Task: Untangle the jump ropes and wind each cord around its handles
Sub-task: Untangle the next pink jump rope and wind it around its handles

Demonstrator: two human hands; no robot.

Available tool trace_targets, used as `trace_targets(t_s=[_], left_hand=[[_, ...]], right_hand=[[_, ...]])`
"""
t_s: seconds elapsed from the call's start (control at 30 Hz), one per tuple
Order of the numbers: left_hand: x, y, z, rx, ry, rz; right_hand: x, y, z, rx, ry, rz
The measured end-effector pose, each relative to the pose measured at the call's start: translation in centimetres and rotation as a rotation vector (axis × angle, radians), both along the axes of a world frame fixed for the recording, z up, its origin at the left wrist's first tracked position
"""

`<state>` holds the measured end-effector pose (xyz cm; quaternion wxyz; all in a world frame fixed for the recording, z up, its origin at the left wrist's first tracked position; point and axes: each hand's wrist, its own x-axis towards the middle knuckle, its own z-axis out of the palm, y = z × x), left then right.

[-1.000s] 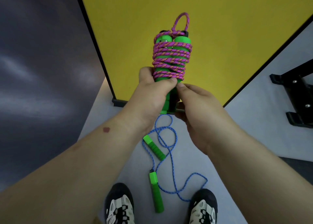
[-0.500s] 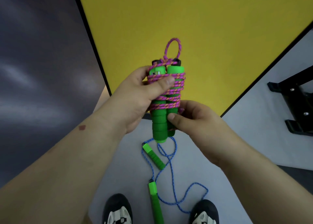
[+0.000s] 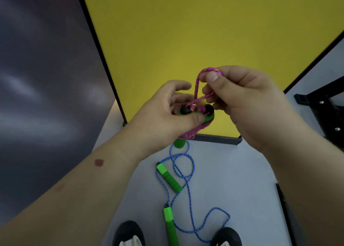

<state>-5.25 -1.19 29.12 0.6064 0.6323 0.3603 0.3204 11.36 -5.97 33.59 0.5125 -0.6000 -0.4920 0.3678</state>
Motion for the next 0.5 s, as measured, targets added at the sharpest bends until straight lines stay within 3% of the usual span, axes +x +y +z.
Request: trace_targets(t_s=[0.13, 0.33, 0.5], left_hand=[[1.1, 1.1, 2.4, 0.046, -0.233, 0.067], [3.0, 4.1, 6.7, 0.181, -0.185, 0.254], [3.6, 5.6, 16.1, 0.141, -0.157, 0.335]], right_hand=[[0.6, 1.5, 1.2, 0.008, -0.001, 0.148], [3.1, 4.5, 6.2, -0.023, -0.060, 0.192], [4.1, 6.0, 15.0, -0.022, -0.050, 0.107]])
